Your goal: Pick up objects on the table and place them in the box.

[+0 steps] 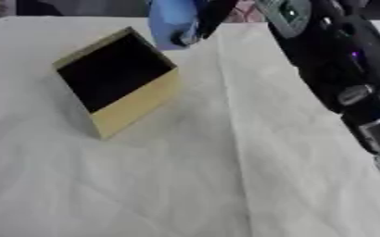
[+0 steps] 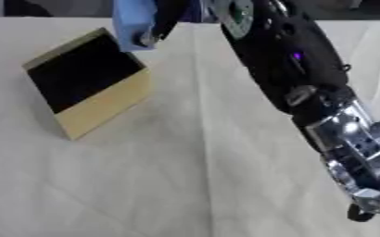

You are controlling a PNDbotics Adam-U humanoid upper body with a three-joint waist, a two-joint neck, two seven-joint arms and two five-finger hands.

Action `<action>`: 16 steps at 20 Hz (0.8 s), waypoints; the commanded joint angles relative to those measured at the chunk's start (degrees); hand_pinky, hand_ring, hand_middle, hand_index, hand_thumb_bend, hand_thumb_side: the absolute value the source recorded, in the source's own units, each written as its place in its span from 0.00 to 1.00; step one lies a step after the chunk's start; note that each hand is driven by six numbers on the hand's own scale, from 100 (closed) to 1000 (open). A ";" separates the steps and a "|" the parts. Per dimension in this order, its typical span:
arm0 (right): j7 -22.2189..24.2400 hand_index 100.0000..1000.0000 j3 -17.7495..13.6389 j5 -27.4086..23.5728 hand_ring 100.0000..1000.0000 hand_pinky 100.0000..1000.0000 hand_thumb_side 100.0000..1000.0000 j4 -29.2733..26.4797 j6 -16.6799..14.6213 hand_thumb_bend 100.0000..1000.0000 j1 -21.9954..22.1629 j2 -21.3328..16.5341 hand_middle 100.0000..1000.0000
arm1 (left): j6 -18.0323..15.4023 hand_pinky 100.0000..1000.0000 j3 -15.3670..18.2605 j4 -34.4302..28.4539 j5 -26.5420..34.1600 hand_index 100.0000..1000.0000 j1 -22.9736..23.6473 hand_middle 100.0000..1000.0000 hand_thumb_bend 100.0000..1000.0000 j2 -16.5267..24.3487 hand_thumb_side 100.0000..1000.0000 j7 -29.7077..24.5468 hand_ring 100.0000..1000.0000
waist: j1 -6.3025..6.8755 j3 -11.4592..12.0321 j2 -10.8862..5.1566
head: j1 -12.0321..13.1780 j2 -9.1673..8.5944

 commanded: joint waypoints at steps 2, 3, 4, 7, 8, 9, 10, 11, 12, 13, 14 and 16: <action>-1.74 0.83 -1.52 1.87 0.89 0.88 0.52 1.85 0.52 0.00 -2.04 2.94 0.72 | -0.08 0.64 0.18 -0.90 0.54 0.85 -1.00 0.59 0.00 0.66 0.86 -0.33 0.57 | 0.27 0.51 -1.14 | 0.92 -0.38; -2.12 0.83 -1.78 2.15 0.89 0.88 0.52 2.39 0.64 0.00 -2.07 3.70 0.72 | -0.07 0.64 0.17 -0.90 0.58 0.85 -1.07 0.59 0.00 0.59 0.86 -0.35 0.57 | 0.24 0.64 -1.10 | 1.11 -0.56; -2.53 0.84 -2.02 2.48 0.89 0.88 0.52 2.94 0.76 0.00 -2.13 4.37 0.72 | -0.05 0.64 0.16 -0.90 0.62 0.85 -1.14 0.59 0.00 0.54 0.86 -0.37 0.57 | 0.22 0.73 -1.06 | 1.24 -0.71; -3.83 0.84 -2.82 3.57 0.89 0.88 0.54 4.64 1.18 0.00 -2.30 6.23 0.72 | -0.04 0.64 0.07 -0.90 0.75 0.85 -1.40 0.59 0.00 0.38 0.86 -0.48 0.57 | 0.12 0.98 -0.94 | 1.17 -1.17; -4.28 0.84 -3.13 3.93 0.89 0.88 0.54 5.16 1.31 0.00 -2.37 6.79 0.72 | -0.03 0.64 0.05 -0.90 0.79 0.85 -1.47 0.59 0.00 0.33 0.86 -0.51 0.57 | 0.09 1.05 -0.89 | 1.07 -1.32; -4.77 0.84 -3.48 4.30 0.89 0.88 0.54 5.63 1.49 0.00 -2.45 7.32 0.72 | -0.01 0.64 0.03 -0.90 0.82 0.85 -1.53 0.59 0.00 0.29 0.86 -0.54 0.57 | 0.06 1.11 -0.83 | 0.96 -1.47; -5.26 0.84 -3.81 4.70 0.89 0.88 0.54 6.09 1.65 0.00 -2.54 7.77 0.72 | 0.00 0.64 0.02 -0.90 0.84 0.85 -1.57 0.59 0.00 0.26 0.86 -0.57 0.57 | 0.04 1.17 -0.78 | 0.87 -1.58; -5.79 0.84 -4.19 5.16 0.89 0.88 0.55 6.58 1.89 0.00 -2.64 8.21 0.72 | 0.01 0.64 0.01 -0.90 0.86 0.85 -1.60 0.59 0.00 0.22 0.86 -0.59 0.57 | 0.02 1.24 -0.71 | 0.77 -1.73; -6.40 0.84 -4.59 5.71 0.89 0.88 0.55 7.10 2.15 0.00 -2.74 8.63 0.72 | 0.02 0.64 0.00 -0.90 0.87 0.85 -1.63 0.59 0.00 0.19 0.86 -0.61 0.57 | 0.00 1.30 -0.65 | 0.64 -1.87; -7.02 0.85 -4.97 6.25 0.89 0.88 0.56 7.60 2.36 0.00 -2.84 9.02 0.72 | 0.04 0.64 -0.02 -0.90 0.88 0.85 -1.65 0.59 0.00 0.17 0.86 -0.64 0.57 | -0.01 1.36 -0.58 | 0.52 -2.02; -7.57 0.85 -5.28 6.76 0.89 0.88 0.56 8.07 2.48 0.00 -2.93 9.37 0.72 | 0.04 0.64 -0.02 -0.90 0.87 0.85 -1.66 0.59 0.00 0.15 0.86 -0.67 0.57 | -0.02 1.39 -0.53 | 0.43 -2.14; -8.25 0.85 -5.57 7.70 0.90 0.88 0.57 9.10 2.43 0.00 -3.12 10.09 0.73 | 0.06 0.64 -0.04 -0.90 0.89 0.85 -1.73 0.59 0.00 0.12 0.86 -0.70 0.57 | -0.07 1.45 -0.45 | 0.21 -2.37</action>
